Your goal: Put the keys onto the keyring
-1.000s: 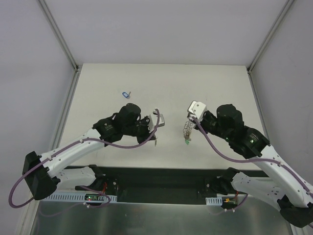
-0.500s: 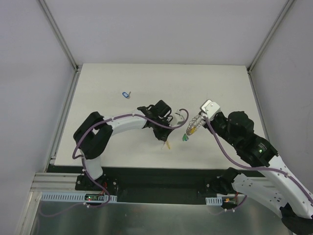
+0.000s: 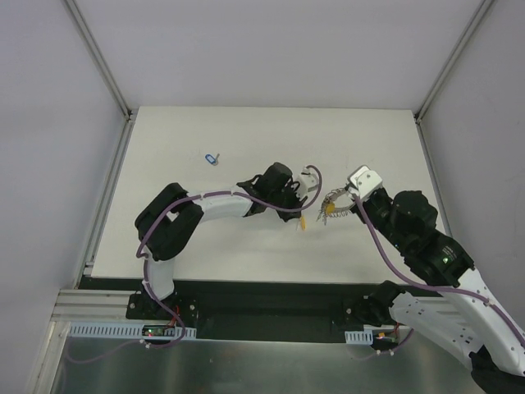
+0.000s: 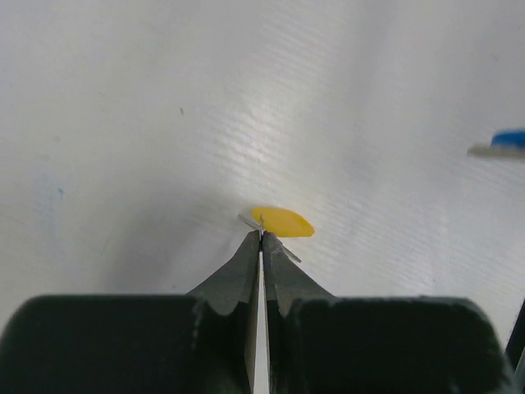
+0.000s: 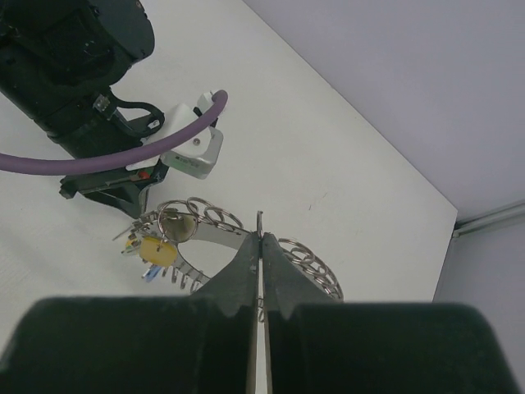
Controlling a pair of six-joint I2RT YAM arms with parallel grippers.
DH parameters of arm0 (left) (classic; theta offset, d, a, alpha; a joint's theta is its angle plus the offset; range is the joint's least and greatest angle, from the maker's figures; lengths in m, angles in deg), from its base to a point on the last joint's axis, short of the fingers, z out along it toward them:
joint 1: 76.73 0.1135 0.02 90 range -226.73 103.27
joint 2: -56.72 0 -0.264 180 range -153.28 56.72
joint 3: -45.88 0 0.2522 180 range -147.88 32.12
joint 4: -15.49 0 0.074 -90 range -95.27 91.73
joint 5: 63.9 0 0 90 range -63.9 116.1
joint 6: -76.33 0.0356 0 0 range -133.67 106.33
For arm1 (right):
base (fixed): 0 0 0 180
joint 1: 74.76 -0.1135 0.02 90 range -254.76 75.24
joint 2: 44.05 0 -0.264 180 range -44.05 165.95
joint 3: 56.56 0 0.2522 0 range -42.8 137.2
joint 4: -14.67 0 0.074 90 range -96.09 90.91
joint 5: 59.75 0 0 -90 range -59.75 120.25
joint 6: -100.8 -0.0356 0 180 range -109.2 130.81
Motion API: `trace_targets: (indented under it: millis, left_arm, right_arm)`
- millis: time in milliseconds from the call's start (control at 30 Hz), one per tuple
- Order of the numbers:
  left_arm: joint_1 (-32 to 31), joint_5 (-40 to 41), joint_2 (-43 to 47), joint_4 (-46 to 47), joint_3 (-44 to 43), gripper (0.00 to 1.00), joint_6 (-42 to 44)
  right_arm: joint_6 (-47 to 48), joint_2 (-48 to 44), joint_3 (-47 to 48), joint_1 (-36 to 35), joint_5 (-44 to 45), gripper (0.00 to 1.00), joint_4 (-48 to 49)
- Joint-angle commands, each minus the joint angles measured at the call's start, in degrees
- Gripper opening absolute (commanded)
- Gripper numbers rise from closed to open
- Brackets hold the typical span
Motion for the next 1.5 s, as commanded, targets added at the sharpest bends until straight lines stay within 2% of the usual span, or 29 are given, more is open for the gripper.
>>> trace_targets:
  millis: [0,133,633,733,767,967,1033,1233,1467]
  left_arm:
    - [-0.53,-0.11,-0.23,14.78,-0.19,0.00,-4.01]
    - [-0.53,-1.78,-1.64,21.99,1.72,0.00,-6.39]
    - [-0.53,3.40,-3.23,42.22,21.15,0.02,-15.62]
    - [-0.62,4.11,-3.75,44.77,23.44,0.10,-16.23]
    - [-0.53,4.02,-3.75,45.21,23.88,0.18,-16.32]
    - [-0.53,5.86,-1.04,48.55,28.71,0.37,-17.12]
    - [-0.53,6.83,1.95,48.82,30.56,0.46,-16.94]
    - [0.00,9.12,14.86,47.77,35.92,0.58,-16.94]
    - [0.96,7.89,36.81,34.86,36.28,0.66,-12.38]
  right_arm:
    - [0.13,-1.36,0.56,0.67,2.29,0.01,3.41]
    - [-0.39,-1.18,0.91,1.11,1.85,0.01,3.06]
    - [-1.27,0.75,2.58,1.37,-1.05,0.01,0.60]
    - [-1.36,1.19,3.02,1.55,-1.57,0.01,0.16]
    - [-1.27,1.28,3.11,1.64,-1.92,0.01,0.16]
    - [-1.80,1.89,3.90,1.64,-4.47,0.01,-0.72]
    - [-1.89,2.42,4.08,1.55,-6.14,0.01,-0.89]
    - [-2.86,3.56,5.39,1.72,-13.42,0.01,-2.12]
    - [-5.31,6.20,6.72,1.73,-23.63,0.01,-1.96]
